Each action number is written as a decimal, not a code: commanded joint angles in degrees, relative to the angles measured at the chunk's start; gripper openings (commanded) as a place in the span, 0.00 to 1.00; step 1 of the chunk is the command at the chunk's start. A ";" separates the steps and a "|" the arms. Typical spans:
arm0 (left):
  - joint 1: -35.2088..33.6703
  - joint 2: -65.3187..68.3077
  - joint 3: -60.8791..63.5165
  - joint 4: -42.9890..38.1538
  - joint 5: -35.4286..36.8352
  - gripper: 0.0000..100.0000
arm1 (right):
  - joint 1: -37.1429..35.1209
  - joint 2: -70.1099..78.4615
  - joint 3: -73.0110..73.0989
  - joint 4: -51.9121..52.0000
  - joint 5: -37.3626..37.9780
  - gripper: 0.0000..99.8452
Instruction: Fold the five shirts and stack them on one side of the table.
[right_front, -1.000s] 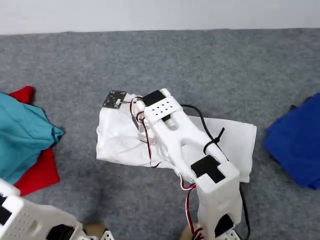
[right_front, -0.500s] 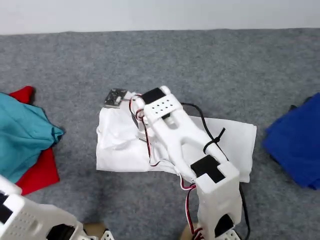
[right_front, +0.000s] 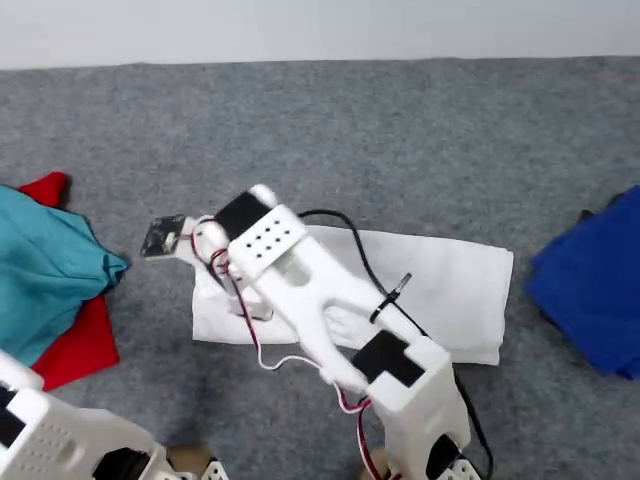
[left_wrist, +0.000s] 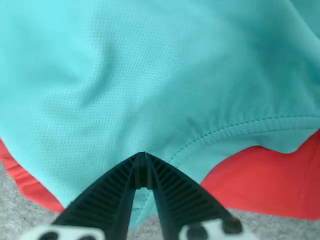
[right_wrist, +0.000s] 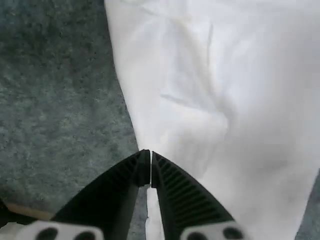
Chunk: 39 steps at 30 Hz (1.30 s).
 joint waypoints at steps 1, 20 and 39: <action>0.44 -3.78 -0.22 -0.79 -0.44 0.00 | -1.10 1.71 -2.11 -2.24 -0.62 0.01; 0.44 -3.78 -0.31 -0.88 -0.53 0.00 | 8.31 15.96 -8.09 -19.38 -0.18 0.01; 2.20 -3.87 -0.40 -0.88 -0.53 0.00 | 11.38 15.78 -8.62 -12.44 -0.18 0.01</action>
